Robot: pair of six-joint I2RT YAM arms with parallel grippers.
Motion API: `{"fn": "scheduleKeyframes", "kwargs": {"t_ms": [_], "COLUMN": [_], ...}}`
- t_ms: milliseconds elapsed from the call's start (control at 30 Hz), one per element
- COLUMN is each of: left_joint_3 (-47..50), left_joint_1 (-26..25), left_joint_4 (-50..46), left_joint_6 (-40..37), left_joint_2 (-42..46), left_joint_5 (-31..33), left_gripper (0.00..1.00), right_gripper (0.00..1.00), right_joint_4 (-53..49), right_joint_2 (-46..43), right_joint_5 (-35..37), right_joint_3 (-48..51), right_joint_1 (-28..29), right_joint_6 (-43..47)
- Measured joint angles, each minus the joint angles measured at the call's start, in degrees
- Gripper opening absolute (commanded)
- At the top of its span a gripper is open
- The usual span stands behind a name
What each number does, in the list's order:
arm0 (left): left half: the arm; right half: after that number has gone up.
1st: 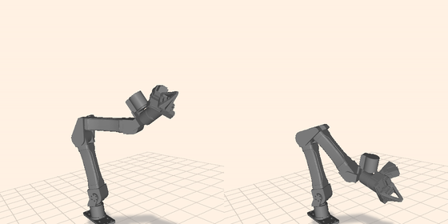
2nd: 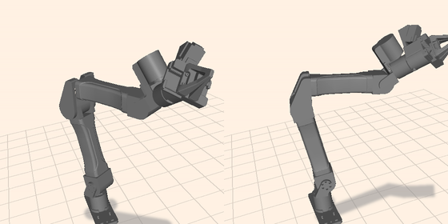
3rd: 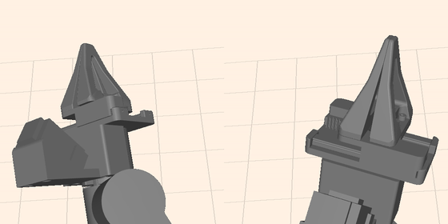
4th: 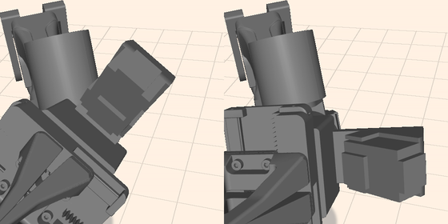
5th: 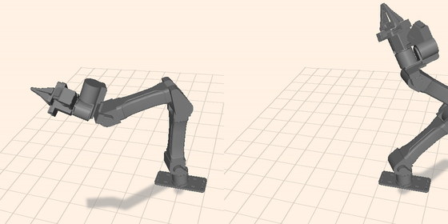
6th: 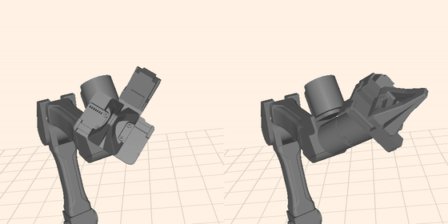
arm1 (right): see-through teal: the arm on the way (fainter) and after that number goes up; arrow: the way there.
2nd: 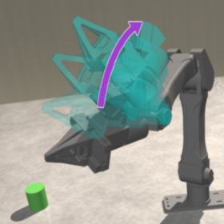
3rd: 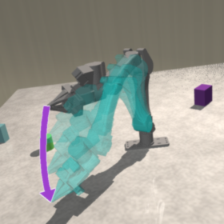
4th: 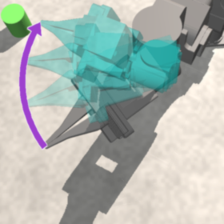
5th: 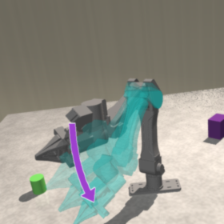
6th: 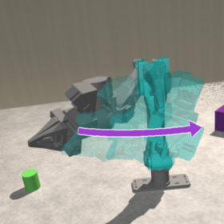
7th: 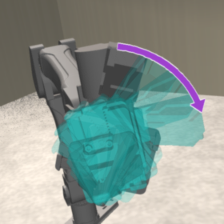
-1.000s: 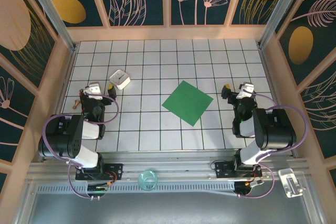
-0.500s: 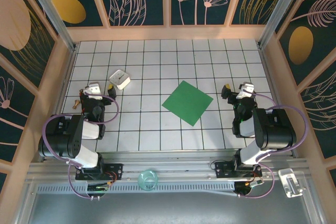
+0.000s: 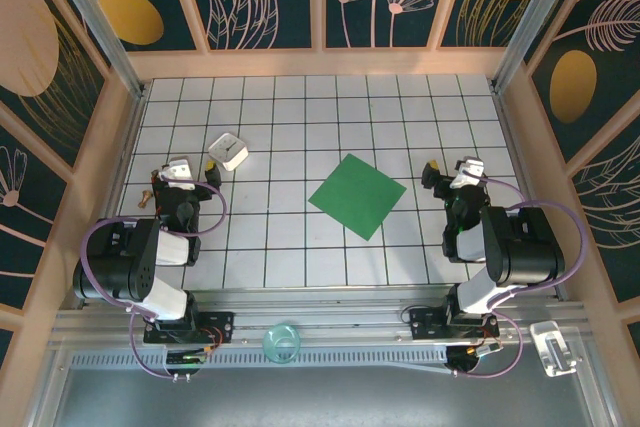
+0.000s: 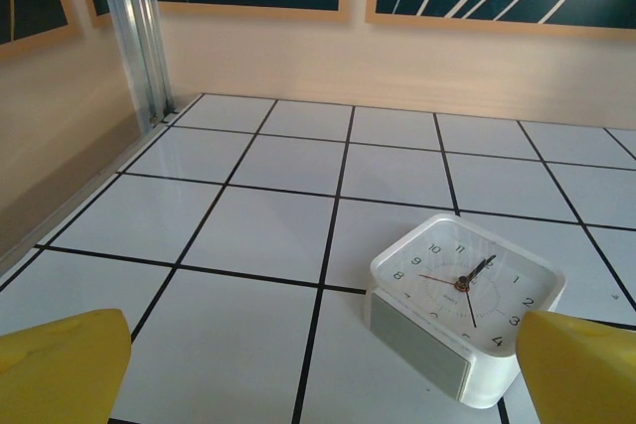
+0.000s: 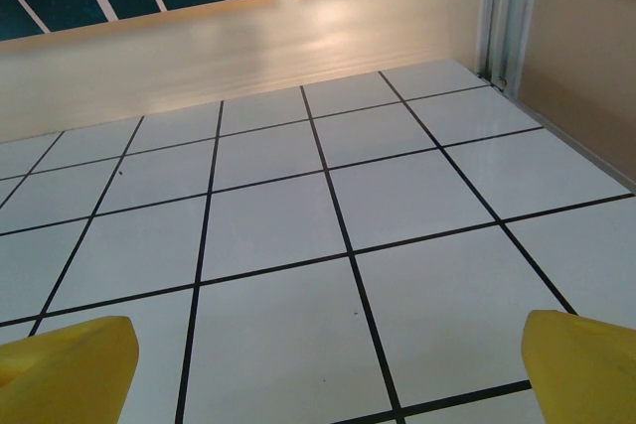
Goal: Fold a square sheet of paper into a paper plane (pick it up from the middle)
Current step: Move the square sheet of paper to the center of the table.
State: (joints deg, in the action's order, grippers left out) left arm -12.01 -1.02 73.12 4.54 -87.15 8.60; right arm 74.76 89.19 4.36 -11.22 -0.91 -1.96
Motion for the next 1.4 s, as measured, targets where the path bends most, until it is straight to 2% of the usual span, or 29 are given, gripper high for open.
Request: {"fn": "scheduleKeyframes", "kwargs": {"t_ms": [133,300,433,500,567,700,800,967,1133,1400], "left_joint_3": [0.00,-5.42,-9.90,-11.32,-13.18,-18.43,-20.87,-20.94,-21.68,-23.39], "left_joint_1": [0.00,0.07,0.11,-1.20,-4.96,-14.82,-19.56,-20.70,-20.70,-20.70], "left_joint_4": [-2.47,-16.50,-23.50,-27.45,-32.59,-42.93,-48.17,-52.57,-55.36,-59.87], "left_joint_6": [0.42,4.83,11.52,15.21,17.90,21.57,23.26,24.50,24.50,25.53], "left_joint_2": [2.97,14.91,20.37,21.40,21.53,19.37,17.16,15.78,15.61,14.23], "left_joint_5": [1.62,4.59,-1.46,-3.48,-4.28,-5.77,-7.17,-8.37,-8.35,-8.17], "left_gripper": [0.99,0.99,0.99,0.97,0.96,0.99,0.99,0.99,0.99,0.99], "right_gripper": [0.97,0.96,0.92,0.92,0.87,0.82,0.74,0.53,0.50,0.47], "right_joint_4": [-6.69,-17.86,-30.08,-36.48,-44.35,-57.66,-64.19,-68.67,-69.61,-70.34], "right_joint_2": [-5.40,-19.47,-23.98,-23.80,-22.12,-17.40,-14.05,-3.67,5.11,11.58], "right_joint_5": [2.36,7.06,7.67,6.58,5.53,2.91,-0.63,-3.15,-3.63,-3.45], "right_joint_3": [-0.90,-5.53,-11.80,-14.51,-17.59,-22.53,-23.91,-29.00,-33.66,-38.12], "right_joint_1": [0.61,0.22,0.24,2.58,8.44,22.60,29.46,32.92,33.99,36.96], "right_joint_6": [-0.09,-5.46,-12.87,-16.28,-18.53,-20.52,-21.59,-22.49,-21.97,-23.15]}}
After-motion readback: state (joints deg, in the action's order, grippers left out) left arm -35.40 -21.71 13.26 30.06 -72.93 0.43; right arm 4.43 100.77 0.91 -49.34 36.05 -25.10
